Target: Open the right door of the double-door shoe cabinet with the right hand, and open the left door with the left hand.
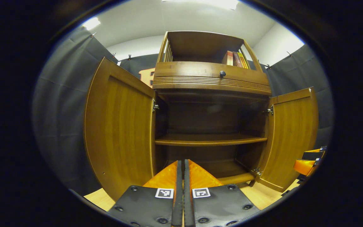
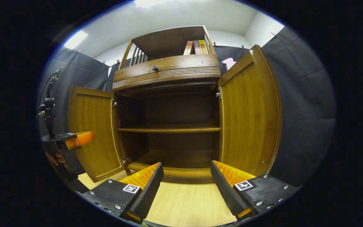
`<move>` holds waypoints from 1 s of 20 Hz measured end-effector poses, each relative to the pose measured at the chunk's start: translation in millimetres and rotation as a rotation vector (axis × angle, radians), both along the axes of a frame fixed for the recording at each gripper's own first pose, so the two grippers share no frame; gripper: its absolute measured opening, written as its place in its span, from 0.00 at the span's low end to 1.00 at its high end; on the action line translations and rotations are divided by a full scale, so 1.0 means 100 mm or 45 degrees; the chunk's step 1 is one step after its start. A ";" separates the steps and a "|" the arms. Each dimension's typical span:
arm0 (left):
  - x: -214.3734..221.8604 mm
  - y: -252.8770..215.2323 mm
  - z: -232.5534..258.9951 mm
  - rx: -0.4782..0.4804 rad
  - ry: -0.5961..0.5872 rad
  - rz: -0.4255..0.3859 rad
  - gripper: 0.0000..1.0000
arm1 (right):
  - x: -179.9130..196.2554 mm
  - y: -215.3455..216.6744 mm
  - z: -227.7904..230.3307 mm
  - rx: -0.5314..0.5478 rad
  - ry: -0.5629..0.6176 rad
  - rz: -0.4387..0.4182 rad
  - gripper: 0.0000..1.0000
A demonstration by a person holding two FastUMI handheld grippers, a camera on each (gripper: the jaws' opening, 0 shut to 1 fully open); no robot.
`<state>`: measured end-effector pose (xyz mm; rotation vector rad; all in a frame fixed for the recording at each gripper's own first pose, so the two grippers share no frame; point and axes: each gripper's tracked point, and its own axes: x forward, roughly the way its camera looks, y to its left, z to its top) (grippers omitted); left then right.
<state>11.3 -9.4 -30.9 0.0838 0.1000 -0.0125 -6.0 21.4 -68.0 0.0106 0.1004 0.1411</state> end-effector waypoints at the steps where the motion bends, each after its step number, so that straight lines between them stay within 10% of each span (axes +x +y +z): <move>1: -0.02 -0.05 -0.01 -0.004 -0.009 -0.026 0.12 | 0.01 0.01 0.00 0.005 -0.002 0.003 0.93; 10: -0.08 -0.06 -0.14 -0.039 0.019 -0.030 0.98 | 0.01 -0.03 -0.01 0.007 -0.004 -0.006 1.00; 20: -0.07 0.09 -0.11 -0.037 -0.021 0.013 0.95 | 0.05 0.01 -0.06 0.014 0.011 -0.001 0.93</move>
